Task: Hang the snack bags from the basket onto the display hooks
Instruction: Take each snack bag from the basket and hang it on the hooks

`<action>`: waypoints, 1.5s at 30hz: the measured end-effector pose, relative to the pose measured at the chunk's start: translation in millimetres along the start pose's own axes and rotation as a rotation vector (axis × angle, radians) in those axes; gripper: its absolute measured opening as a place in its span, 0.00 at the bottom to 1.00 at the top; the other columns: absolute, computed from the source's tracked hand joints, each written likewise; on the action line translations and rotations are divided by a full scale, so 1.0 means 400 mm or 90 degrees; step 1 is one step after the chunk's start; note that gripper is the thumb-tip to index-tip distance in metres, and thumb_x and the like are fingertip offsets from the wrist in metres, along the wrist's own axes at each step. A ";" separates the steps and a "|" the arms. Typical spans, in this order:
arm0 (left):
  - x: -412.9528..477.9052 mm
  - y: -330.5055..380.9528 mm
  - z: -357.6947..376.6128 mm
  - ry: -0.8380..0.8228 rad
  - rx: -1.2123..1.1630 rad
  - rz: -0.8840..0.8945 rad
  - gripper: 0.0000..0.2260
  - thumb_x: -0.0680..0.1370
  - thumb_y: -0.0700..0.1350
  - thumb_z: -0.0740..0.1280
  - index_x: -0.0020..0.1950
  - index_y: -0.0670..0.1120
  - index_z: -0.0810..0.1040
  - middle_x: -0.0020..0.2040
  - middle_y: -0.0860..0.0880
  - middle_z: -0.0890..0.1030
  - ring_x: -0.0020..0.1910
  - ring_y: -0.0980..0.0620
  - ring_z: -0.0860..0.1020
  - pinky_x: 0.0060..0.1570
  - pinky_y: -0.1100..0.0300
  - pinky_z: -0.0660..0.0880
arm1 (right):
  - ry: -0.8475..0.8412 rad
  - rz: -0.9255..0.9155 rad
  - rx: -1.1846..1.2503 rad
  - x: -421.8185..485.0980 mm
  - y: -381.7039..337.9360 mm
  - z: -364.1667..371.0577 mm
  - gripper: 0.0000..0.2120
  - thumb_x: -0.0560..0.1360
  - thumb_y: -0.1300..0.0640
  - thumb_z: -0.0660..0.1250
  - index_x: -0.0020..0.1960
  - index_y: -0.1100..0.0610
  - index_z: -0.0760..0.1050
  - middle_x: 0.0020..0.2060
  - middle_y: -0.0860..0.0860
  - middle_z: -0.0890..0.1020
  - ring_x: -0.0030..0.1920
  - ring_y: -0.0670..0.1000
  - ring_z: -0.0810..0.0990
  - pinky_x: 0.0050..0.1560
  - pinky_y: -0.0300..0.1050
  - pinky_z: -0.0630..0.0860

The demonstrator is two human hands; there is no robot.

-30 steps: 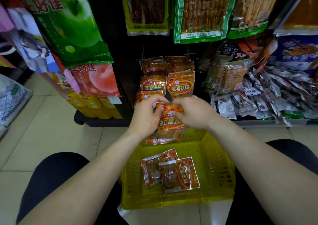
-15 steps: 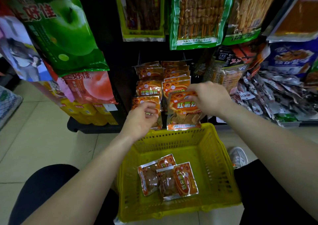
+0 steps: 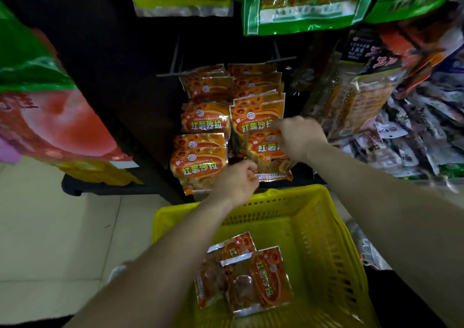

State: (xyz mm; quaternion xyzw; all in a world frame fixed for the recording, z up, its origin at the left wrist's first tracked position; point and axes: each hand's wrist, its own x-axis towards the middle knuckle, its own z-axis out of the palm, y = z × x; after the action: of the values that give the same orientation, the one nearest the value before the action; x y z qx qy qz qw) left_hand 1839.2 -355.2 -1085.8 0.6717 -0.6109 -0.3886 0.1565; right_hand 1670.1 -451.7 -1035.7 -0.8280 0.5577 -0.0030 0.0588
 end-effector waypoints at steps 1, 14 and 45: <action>0.027 -0.006 0.018 -0.007 0.005 -0.005 0.16 0.80 0.49 0.67 0.68 0.51 0.75 0.63 0.51 0.81 0.55 0.50 0.81 0.54 0.50 0.80 | -0.009 -0.003 0.003 0.021 -0.001 0.026 0.14 0.79 0.48 0.64 0.64 0.45 0.74 0.55 0.54 0.82 0.54 0.59 0.80 0.55 0.54 0.73; 0.237 -0.069 0.122 0.010 0.036 -0.042 0.24 0.79 0.51 0.66 0.73 0.64 0.63 0.67 0.54 0.77 0.56 0.52 0.80 0.55 0.50 0.79 | 0.002 -0.042 0.033 0.203 0.008 0.116 0.14 0.77 0.48 0.65 0.62 0.46 0.76 0.55 0.55 0.82 0.57 0.60 0.79 0.64 0.55 0.68; -0.322 -0.278 0.090 -0.117 0.157 -0.172 0.23 0.79 0.54 0.68 0.72 0.48 0.71 0.67 0.45 0.78 0.62 0.44 0.78 0.57 0.55 0.75 | -0.200 0.020 0.141 -0.400 -0.102 0.248 0.19 0.76 0.50 0.66 0.65 0.51 0.72 0.66 0.55 0.72 0.67 0.60 0.69 0.64 0.56 0.71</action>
State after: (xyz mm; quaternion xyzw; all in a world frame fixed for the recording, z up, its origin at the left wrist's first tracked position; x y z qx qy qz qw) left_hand 1897.8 -201.6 -1142.8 0.7234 -0.5696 -0.3885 -0.0370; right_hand 1654.2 -279.6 -1120.3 -0.7980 0.5507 0.0658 0.2357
